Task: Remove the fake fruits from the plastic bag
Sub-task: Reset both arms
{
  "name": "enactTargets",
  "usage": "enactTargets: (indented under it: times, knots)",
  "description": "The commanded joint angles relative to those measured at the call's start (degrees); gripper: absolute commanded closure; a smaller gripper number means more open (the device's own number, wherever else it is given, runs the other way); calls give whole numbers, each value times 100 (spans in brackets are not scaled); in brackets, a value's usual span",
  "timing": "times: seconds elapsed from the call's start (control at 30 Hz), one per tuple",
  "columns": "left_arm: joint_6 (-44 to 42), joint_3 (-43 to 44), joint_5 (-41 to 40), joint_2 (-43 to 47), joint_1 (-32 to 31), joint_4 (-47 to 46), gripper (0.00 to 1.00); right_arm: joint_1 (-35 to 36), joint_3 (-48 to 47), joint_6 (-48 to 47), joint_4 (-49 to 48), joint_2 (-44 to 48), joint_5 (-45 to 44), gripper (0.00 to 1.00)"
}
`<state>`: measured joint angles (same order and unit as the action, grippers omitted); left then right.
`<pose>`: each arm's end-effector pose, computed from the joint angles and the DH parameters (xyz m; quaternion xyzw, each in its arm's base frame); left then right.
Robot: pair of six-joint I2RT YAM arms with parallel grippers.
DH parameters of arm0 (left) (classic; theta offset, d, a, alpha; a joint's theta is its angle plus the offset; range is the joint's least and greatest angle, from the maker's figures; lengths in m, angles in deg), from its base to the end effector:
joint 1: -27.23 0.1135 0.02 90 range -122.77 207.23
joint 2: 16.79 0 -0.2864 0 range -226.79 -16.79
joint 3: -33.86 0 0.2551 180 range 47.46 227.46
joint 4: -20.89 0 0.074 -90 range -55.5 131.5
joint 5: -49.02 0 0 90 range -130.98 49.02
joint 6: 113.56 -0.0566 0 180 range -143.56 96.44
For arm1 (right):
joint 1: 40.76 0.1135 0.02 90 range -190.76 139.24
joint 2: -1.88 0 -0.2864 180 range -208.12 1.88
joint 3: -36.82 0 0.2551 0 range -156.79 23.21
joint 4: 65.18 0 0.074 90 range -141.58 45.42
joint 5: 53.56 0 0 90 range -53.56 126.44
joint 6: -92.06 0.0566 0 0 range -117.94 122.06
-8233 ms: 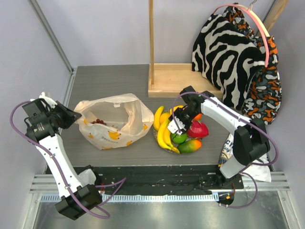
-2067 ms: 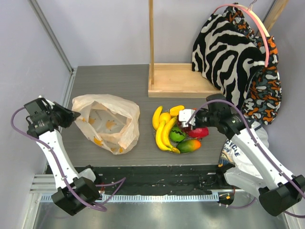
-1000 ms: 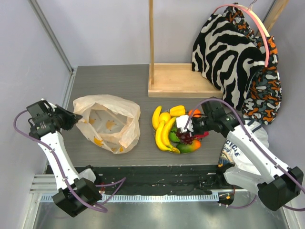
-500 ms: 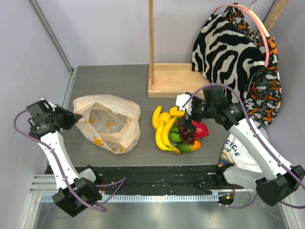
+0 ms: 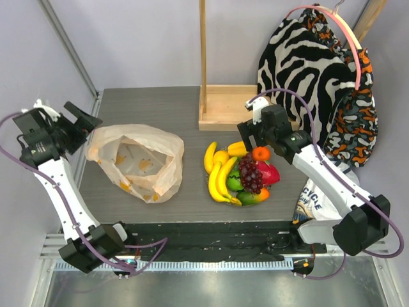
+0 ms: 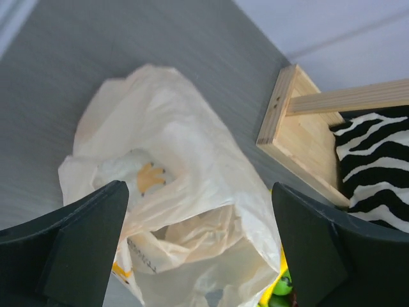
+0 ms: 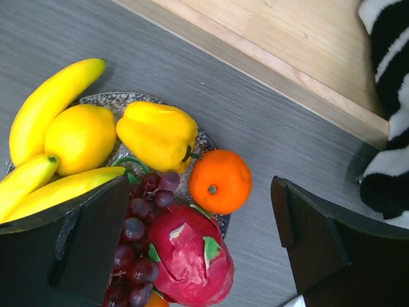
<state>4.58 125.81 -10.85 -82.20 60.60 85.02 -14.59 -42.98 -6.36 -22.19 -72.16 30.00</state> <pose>0.2048 0.1008 0.4129 -0.3444 0.8032 -0.2135 0.4366 0.2709 0.1261 0.3357 -0.2421 0.8614 0.0187 0.4461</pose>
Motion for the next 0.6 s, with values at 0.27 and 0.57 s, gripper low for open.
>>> enactTargets:
  times: [0.27,0.57]
  knots:
    - [-1899,1587,-306,80,-524,-218,0,11,142,447,-557,364,-947,0]
    - [-2339,912,-508,844,-533,80,0,19,204,254,-197,680,-1228,0]
